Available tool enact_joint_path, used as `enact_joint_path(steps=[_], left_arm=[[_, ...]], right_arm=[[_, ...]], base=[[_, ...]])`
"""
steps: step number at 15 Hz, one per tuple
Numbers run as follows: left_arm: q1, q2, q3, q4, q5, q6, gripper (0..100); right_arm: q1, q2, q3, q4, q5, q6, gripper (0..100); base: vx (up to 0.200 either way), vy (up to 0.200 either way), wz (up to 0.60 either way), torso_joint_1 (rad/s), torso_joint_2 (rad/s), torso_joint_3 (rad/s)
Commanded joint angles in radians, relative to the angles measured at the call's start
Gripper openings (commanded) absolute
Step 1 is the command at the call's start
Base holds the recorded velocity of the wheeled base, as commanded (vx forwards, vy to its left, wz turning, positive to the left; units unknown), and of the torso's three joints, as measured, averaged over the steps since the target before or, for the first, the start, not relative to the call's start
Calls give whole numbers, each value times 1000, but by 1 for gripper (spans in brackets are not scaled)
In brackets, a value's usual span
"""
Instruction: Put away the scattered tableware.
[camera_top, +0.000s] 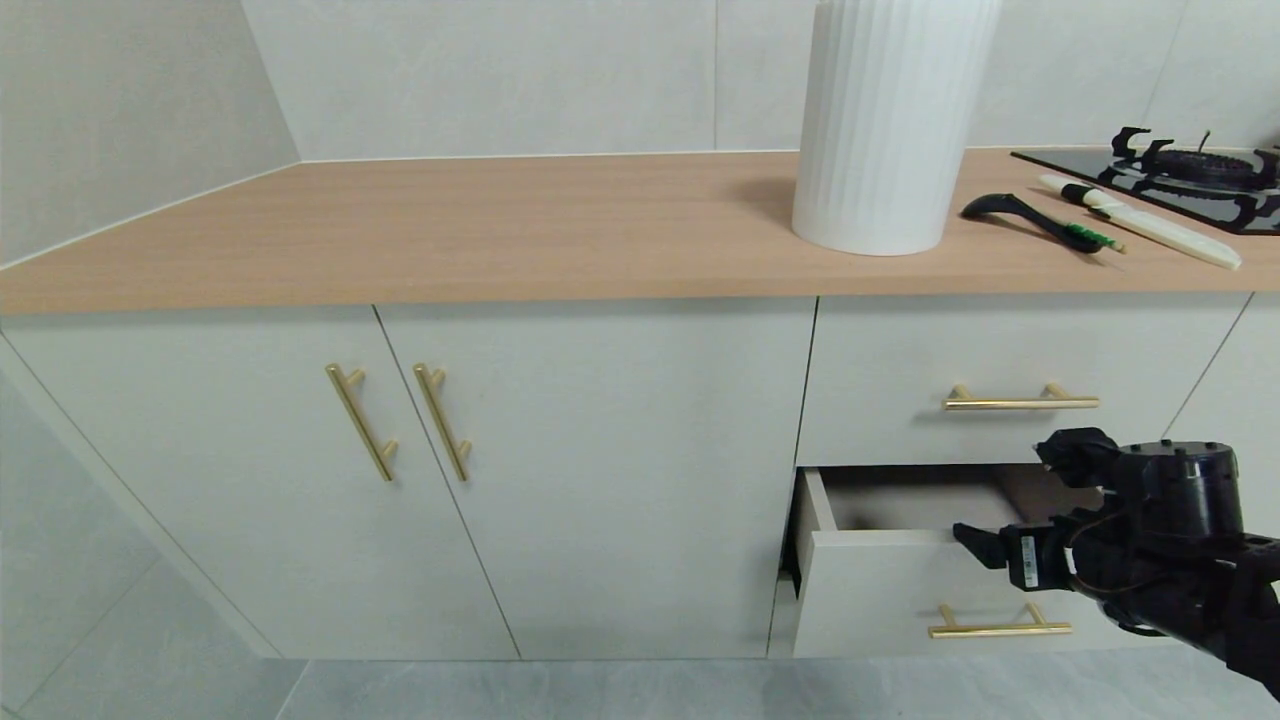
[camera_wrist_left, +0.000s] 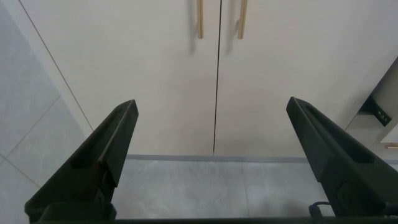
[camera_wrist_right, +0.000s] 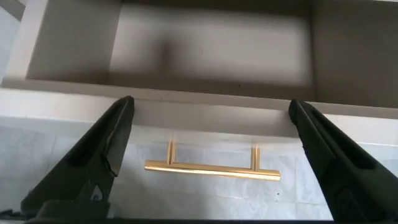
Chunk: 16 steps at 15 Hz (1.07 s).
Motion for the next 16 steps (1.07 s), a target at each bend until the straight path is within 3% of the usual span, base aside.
enact_joint_path(steps=[1, 6, 11, 16], left_arm=[[0, 0, 0, 0, 0, 0, 100], [0, 0, 0, 0, 0, 0, 100], [0, 0, 0, 0, 0, 0, 100], [0, 0, 0, 0, 0, 0, 100]], right_arm=[[0, -4, -2, -39, -6, 16, 100], [0, 59, -8, -85, -14, 46, 100], [-1, 243, -2, -303, -90, 45, 100], [-1, 168, 13, -252, -89, 42, 100]], base=[[0, 0, 0, 0, 0, 0], [0, 0, 0, 0, 0, 0], [0, 0, 0, 0, 0, 0], [0, 0, 0, 0, 0, 0]])
